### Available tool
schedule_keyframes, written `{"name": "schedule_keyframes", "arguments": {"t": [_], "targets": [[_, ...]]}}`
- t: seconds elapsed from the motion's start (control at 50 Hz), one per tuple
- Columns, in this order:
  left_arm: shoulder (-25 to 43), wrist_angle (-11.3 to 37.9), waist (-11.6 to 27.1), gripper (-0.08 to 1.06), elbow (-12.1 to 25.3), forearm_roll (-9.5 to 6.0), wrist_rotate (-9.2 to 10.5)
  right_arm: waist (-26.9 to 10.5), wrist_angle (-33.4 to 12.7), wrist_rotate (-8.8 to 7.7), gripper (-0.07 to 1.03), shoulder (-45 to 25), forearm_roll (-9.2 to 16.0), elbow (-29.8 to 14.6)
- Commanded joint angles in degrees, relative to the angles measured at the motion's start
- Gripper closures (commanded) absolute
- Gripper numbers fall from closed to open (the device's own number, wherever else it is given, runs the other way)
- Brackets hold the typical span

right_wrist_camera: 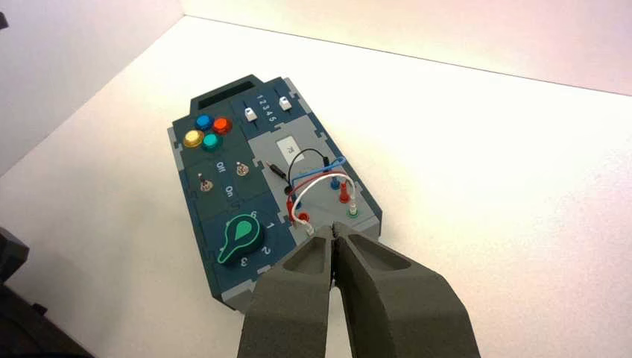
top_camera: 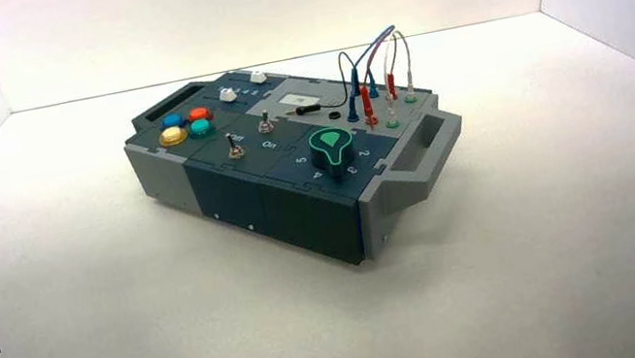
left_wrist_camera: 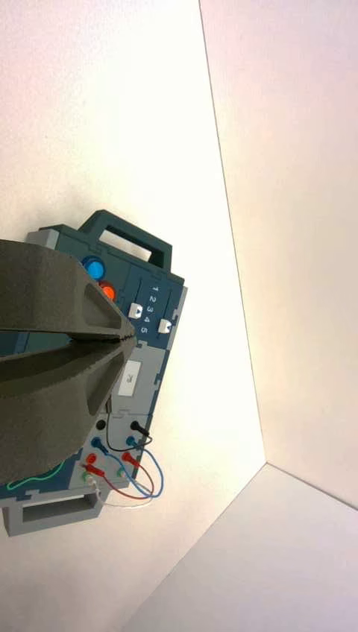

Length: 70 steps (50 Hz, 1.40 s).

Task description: Turn the knob to position 3.

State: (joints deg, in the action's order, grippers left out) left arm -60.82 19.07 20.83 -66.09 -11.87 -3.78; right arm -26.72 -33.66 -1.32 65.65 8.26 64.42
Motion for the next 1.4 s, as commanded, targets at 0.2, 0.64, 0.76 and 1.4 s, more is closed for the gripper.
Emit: {"name": "schedule_keyframes", "arguments": {"t": [0.2, 0.64, 0.76, 1.4], "targets": [[0.18, -0.70, 0.26, 1.01, 0.79, 0.00, 0.00, 0.00, 0.62, 0.09, 0.99, -0.26, 0.53, -1.41], [1.67, -1.49, 0.26, 1.01, 0.88, 0.18, -0.44, -1.85, 0.09, 0.09, 0.99, -2.29, 2.64, -1.49], [2.55, -1.41, 0.26, 1.01, 0.97, 0.18, -0.62, -2.72, -0.70, 0.00, 0.99, -3.60, 3.60, -1.67], [0.97, -1.32, 0.26, 1.01, 0.88, -0.18, -0.18, -11.43, -5.36, -0.09, 0.99, -19.78, 14.77, -6.94]]}}
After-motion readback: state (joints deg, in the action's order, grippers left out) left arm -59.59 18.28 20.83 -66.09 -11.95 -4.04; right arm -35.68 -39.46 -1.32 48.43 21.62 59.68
